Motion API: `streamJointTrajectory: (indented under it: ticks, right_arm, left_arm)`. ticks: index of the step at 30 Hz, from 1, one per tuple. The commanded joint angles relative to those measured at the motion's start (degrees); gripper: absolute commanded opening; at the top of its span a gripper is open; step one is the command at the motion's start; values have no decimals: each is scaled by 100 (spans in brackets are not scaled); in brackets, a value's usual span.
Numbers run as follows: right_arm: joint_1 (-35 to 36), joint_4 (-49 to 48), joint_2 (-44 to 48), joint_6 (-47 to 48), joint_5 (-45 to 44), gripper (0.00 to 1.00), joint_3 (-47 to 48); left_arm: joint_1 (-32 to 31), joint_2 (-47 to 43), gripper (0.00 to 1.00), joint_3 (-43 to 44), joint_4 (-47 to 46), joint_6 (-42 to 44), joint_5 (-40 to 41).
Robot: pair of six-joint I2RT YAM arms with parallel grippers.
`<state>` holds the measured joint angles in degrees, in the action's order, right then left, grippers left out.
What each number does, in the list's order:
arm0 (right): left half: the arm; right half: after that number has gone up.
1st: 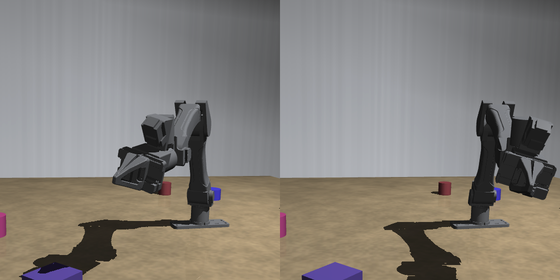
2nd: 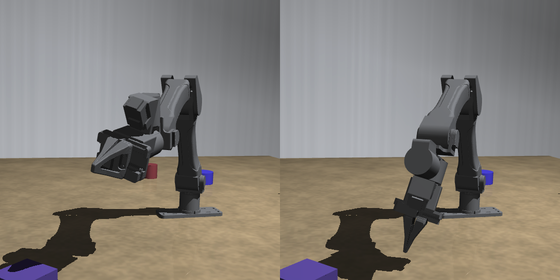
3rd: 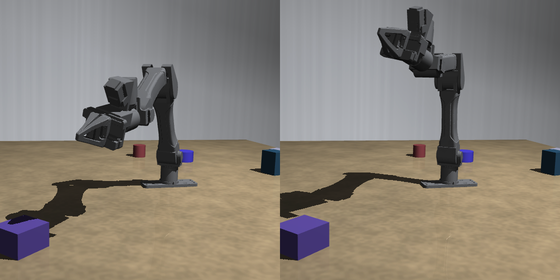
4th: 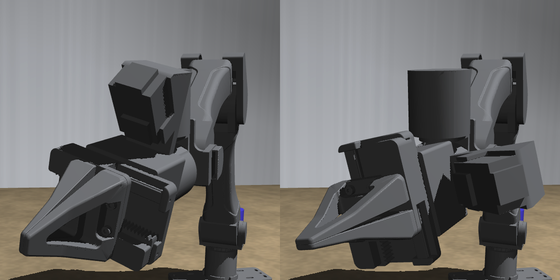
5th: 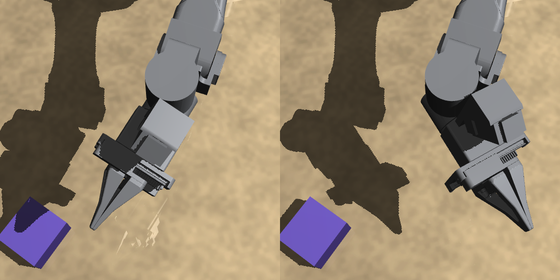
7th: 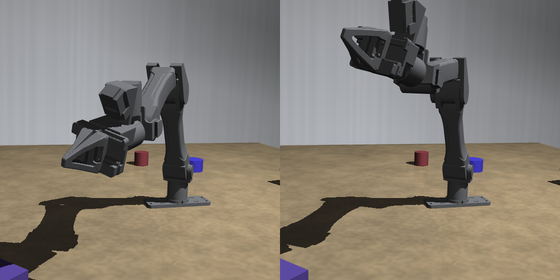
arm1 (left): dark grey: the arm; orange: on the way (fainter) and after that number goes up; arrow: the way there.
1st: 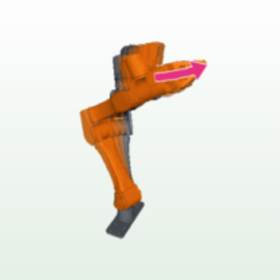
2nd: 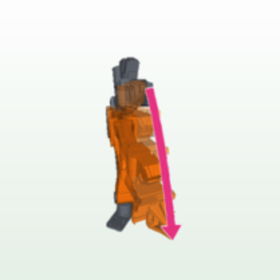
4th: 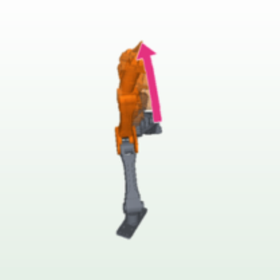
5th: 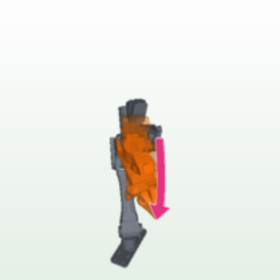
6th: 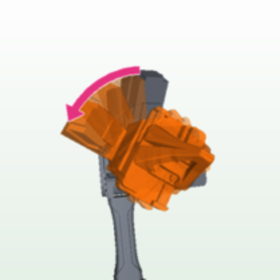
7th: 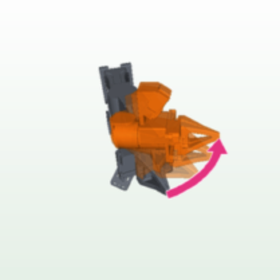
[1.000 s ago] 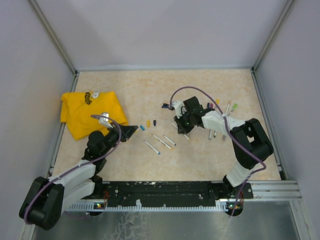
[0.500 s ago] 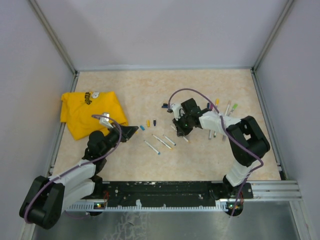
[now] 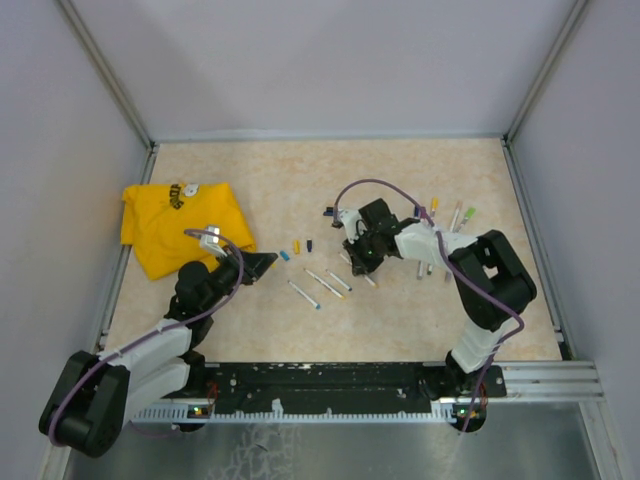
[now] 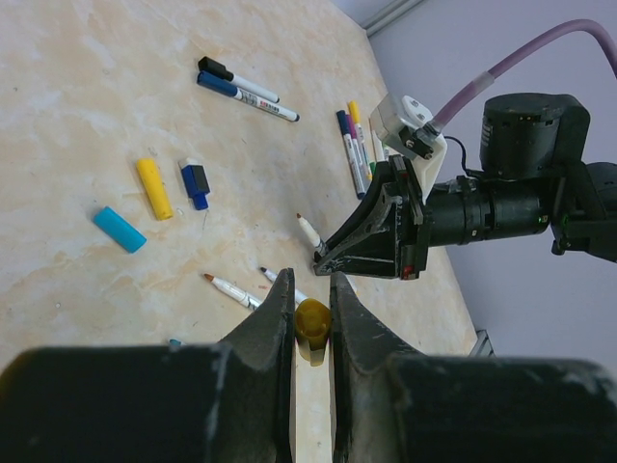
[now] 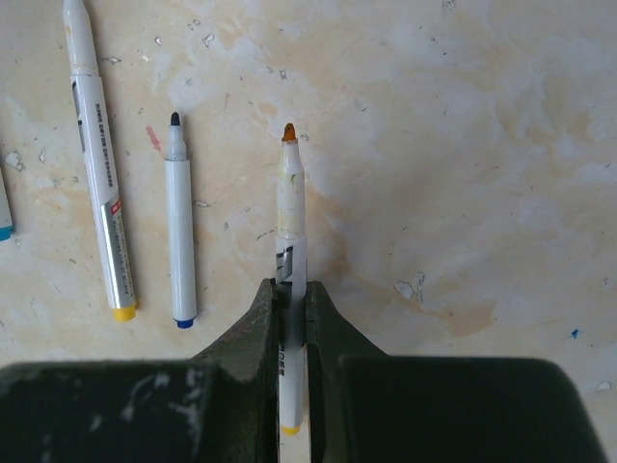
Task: Open the pen caps
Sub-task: Place the pen at the center of the board.
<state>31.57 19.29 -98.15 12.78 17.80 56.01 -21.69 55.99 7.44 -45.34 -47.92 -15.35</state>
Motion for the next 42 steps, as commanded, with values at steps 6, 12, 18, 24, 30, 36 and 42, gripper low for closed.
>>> streamJointTrajectory:
  ticks: [6,12,18,24,30,36,42]
  right_arm:
    - [191,-119,-125,-123,-350,2,296]
    - [194,-44,-121,-92,-511,9,334]
    - [191,56,-36,-55,-488,19,387]
    - [191,80,112,-13,-501,30,376]
    - [191,85,298,26,-568,34,370]
    - [192,63,744,113,-616,40,324]
    - [191,87,1104,277,-541,43,257]
  left_arm:
    - [27,17,0,-68,-89,-42,-150]
    - [32,20,0,-63,-89,-46,-165]
    - [25,35,0,-47,-89,-76,-217]
    - [25,94,0,3,-89,-117,-355]
    - [17,241,0,121,-36,-123,-497]
    - [-106,506,0,345,153,-107,-520]
    - [-454,637,0,564,407,67,-180]
